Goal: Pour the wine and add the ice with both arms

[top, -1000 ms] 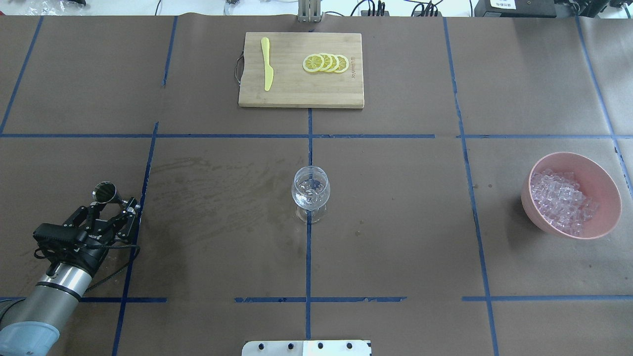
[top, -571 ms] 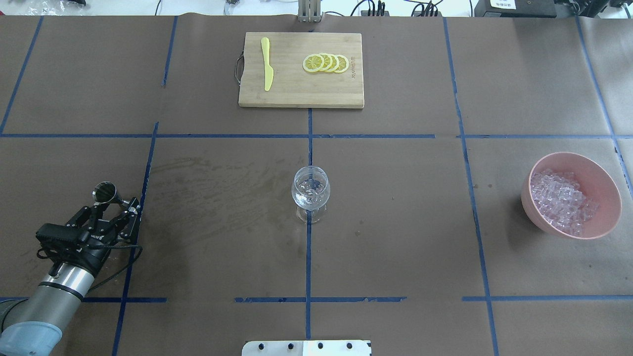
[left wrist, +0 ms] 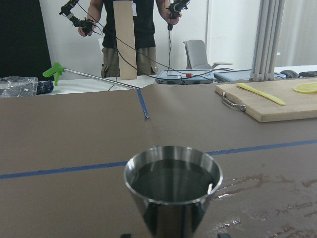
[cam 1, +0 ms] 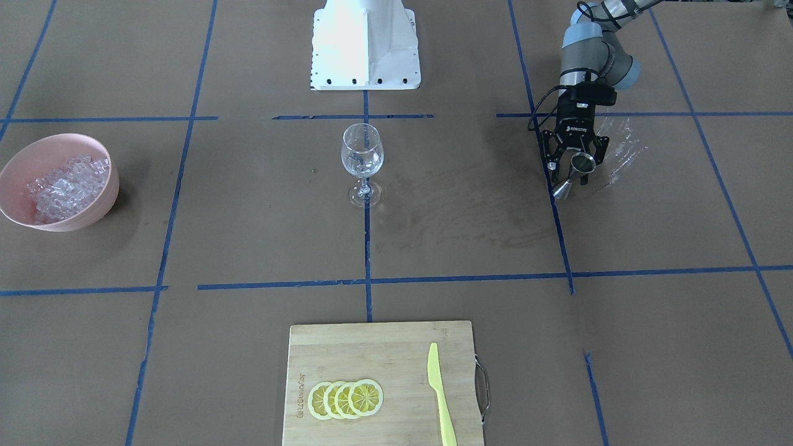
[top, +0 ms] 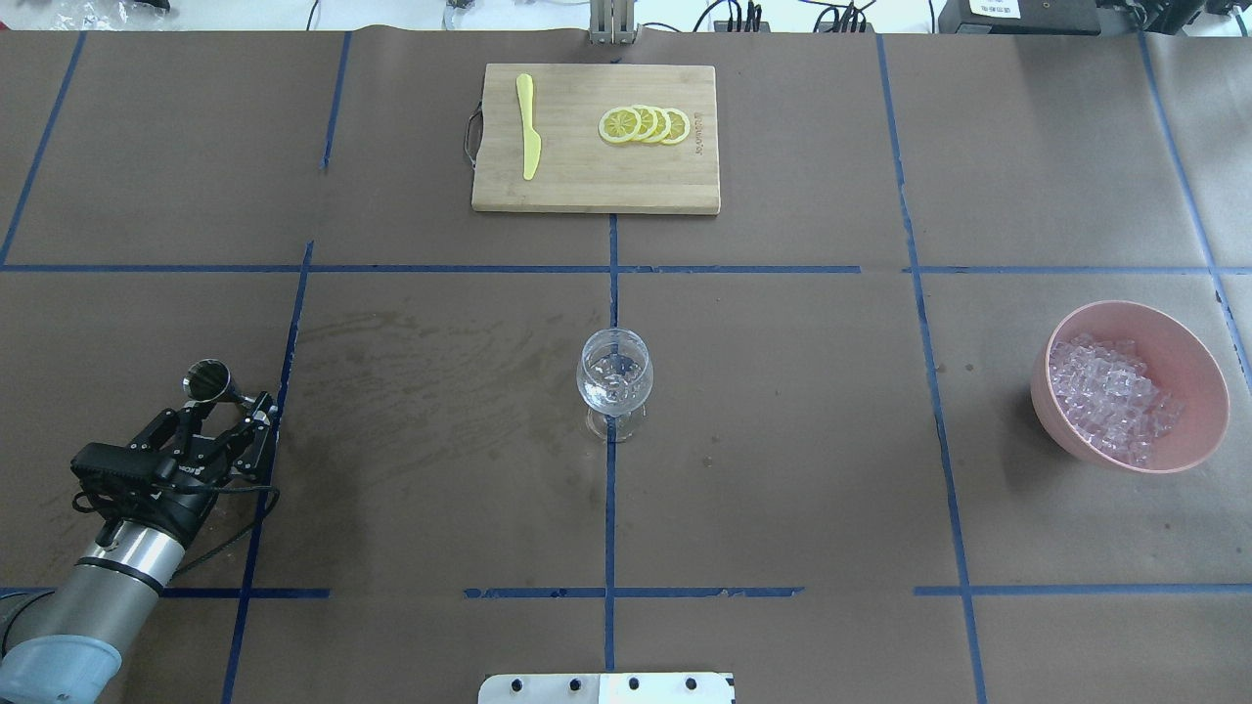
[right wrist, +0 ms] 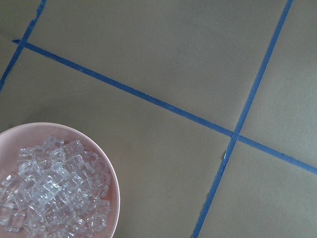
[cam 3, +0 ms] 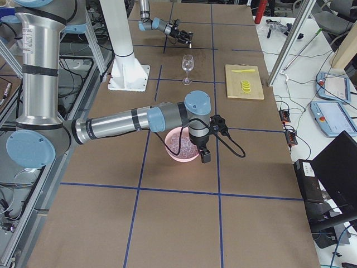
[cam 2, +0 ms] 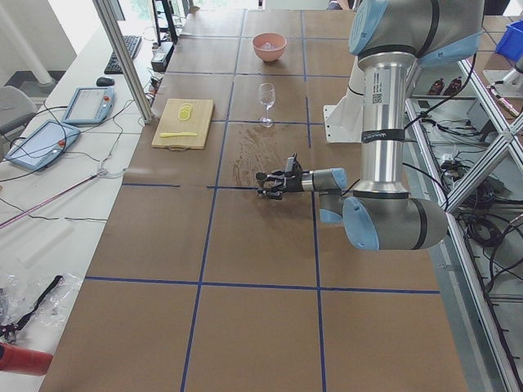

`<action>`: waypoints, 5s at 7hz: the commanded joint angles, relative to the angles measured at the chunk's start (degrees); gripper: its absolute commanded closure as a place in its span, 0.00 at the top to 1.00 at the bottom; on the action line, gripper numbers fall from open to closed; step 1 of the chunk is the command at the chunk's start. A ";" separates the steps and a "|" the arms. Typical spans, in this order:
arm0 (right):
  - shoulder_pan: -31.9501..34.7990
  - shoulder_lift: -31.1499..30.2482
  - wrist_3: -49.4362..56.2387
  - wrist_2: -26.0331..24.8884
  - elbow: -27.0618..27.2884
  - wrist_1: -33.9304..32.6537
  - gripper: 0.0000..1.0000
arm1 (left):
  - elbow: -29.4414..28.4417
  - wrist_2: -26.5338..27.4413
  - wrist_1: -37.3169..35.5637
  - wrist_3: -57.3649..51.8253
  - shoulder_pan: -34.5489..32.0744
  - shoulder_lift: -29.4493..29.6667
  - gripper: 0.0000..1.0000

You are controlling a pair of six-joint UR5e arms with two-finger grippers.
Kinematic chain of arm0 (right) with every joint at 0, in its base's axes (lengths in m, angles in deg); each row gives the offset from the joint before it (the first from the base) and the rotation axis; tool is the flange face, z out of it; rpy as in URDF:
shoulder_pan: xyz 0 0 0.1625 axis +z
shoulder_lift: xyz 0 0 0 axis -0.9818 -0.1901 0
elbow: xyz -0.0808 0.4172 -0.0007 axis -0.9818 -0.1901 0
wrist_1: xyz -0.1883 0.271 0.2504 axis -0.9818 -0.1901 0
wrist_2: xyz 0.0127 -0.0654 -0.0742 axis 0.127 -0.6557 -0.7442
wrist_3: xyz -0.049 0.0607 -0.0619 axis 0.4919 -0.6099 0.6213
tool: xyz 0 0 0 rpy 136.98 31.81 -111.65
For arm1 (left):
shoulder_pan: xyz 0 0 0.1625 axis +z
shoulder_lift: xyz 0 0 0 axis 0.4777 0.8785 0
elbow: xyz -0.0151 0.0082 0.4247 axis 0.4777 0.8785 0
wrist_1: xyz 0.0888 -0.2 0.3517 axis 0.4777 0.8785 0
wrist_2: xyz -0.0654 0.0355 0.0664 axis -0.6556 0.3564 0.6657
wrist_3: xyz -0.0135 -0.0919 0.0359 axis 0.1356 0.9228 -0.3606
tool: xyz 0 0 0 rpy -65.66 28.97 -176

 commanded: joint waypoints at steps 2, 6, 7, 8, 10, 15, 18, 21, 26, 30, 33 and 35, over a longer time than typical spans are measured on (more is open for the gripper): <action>0.00 0.00 0.00 0.00 0.18 0.00 1.00 | -0.11 0.00 2.28 0.00 -0.04 -0.03 0.26; 0.00 0.00 0.00 0.00 0.18 0.00 1.00 | 0.76 0.17 2.46 -0.44 -0.13 -0.03 0.00; 0.00 0.00 0.00 0.00 0.09 0.00 1.00 | 0.85 0.17 2.63 -2.27 -0.13 0.05 0.00; 0.00 0.00 0.00 0.00 0.09 0.00 1.00 | 2.16 0.08 2.72 -6.03 -0.22 0.14 0.00; 0.00 0.00 0.09 0.00 0.01 0.00 1.00 | 7.24 -0.35 2.72 -13.40 -0.83 0.40 0.00; 0.00 0.00 0.09 -0.09 -0.17 0.00 1.00 | 8.32 -7.26 3.08 -18.63 -4.07 10.41 0.00; 0.00 0.18 0.09 -0.09 -0.17 0.00 1.00 | 7.53 -9.76 -1.11 -18.81 -4.97 16.47 0.00; 0.00 0.18 0.09 -0.09 -0.26 0.00 1.00 | 7.62 -9.32 -5.98 -26.69 -4.96 21.84 0.00; 0.00 0.00 0.00 -0.09 -0.35 0.00 1.00 | 7.88 -9.14 -8.70 -38.92 -4.35 26.42 0.00; 0.00 0.00 0.00 -0.09 -0.96 0.00 1.00 | 7.36 -8.45 -8.88 -49.11 -3.56 29.67 0.00; 0.00 0.00 0.00 -0.18 -1.22 0.00 1.00 | 7.36 -6.25 -15.62 -54.83 -2.77 31.96 0.00; 0.00 0.00 0.00 -0.18 -1.40 0.00 1.00 | 7.44 -4.85 -15.64 -61.58 -1.89 32.31 0.00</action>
